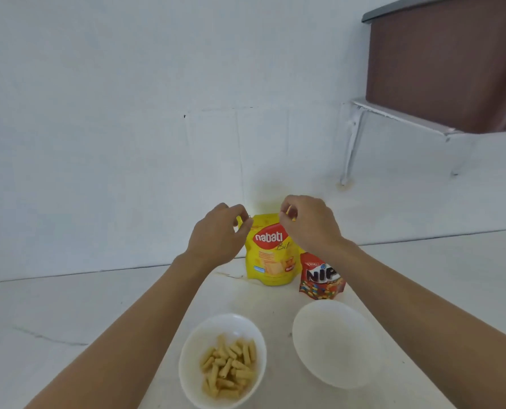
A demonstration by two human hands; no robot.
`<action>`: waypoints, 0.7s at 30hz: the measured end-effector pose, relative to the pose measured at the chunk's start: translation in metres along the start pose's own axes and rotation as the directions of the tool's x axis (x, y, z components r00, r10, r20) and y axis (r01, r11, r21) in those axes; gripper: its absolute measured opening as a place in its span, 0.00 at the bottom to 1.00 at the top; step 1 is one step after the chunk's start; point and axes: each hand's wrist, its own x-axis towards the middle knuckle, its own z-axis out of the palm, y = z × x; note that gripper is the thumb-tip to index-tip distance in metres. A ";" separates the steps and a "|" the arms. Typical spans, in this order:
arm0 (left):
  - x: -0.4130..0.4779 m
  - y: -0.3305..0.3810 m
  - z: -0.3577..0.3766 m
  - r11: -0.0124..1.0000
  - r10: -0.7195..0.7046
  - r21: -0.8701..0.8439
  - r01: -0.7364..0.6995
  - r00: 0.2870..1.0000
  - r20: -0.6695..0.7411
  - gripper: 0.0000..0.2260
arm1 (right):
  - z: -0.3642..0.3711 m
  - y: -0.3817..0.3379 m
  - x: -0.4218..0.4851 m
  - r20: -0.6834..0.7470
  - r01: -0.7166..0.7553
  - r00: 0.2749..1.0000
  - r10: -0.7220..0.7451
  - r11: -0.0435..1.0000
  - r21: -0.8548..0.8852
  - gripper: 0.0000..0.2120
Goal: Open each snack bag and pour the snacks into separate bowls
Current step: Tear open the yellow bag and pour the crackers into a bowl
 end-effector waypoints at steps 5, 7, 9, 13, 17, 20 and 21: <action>0.044 -0.013 0.027 0.999 -0.006 0.046 0.006 1.000 0.006 0.10 | 0.027 0.024 0.033 0.024 -0.004 1.000 0.007 0.991 -0.133 0.05; 0.055 -0.018 0.036 0.997 -0.020 0.079 0.020 1.000 0.011 0.10 | 0.037 0.032 0.041 0.036 -0.006 0.999 0.012 0.985 -0.174 0.07; 0.064 -0.022 0.044 0.994 -0.037 0.104 0.033 0.998 0.042 0.12 | 0.046 0.038 0.045 0.075 -0.006 0.997 0.023 0.976 -0.217 0.09; 0.072 -0.024 0.054 0.995 -0.071 0.083 0.059 0.986 0.149 0.10 | 0.059 0.044 0.046 0.125 -0.009 0.992 0.034 0.980 -0.200 0.08; 0.067 -0.028 0.058 0.998 -0.048 0.052 0.042 0.992 0.117 0.08 | 0.062 0.044 0.043 0.102 -0.006 0.995 0.020 0.991 -0.136 0.04; 0.063 -0.031 0.048 0.998 -0.030 0.049 0.029 0.999 0.023 0.08 | 0.057 0.032 0.042 0.027 0.031 0.999 -0.027 0.992 -0.122 0.04; 0.061 -0.031 0.040 0.999 -0.026 0.040 0.026 1.000 -0.016 0.08 | 0.053 0.024 0.043 0.008 0.043 0.999 -0.042 0.992 -0.116 0.04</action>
